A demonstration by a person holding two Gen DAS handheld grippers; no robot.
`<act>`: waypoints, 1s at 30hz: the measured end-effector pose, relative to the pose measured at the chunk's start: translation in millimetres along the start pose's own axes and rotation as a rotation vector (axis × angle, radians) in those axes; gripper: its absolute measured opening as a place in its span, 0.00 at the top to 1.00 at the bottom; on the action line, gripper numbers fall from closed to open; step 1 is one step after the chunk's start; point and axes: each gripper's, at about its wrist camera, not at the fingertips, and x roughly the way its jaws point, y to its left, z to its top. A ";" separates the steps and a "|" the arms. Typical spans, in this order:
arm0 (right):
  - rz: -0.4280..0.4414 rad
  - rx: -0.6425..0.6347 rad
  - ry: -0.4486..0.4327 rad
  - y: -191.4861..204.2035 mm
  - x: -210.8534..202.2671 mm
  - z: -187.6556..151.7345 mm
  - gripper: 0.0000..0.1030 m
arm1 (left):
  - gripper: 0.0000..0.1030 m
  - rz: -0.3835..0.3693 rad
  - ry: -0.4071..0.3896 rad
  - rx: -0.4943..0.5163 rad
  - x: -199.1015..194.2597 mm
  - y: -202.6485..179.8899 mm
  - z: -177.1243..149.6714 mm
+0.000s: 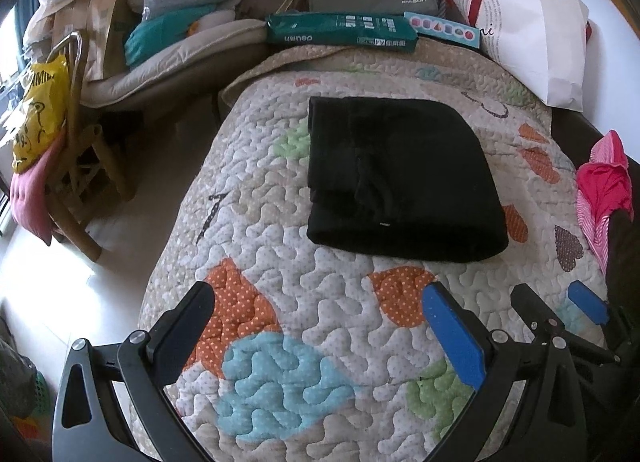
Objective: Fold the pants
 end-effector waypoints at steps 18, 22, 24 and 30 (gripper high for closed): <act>-0.006 -0.009 0.008 0.1 3.5 -1.9 0.10 | 0.00 -0.019 0.060 -0.012 8.8 1.8 -2.0; -0.009 -0.006 0.004 0.1 3.1 -1.7 0.10 | 0.00 -0.020 0.060 -0.013 8.7 1.6 -2.6; -0.011 -0.005 0.004 0.5 2.9 -1.9 0.10 | 0.00 -0.019 0.060 -0.014 8.6 1.3 -2.7; -0.009 -0.010 0.007 0.5 3.4 -2.0 0.10 | 0.00 -0.021 0.066 -0.016 9.4 1.1 -3.5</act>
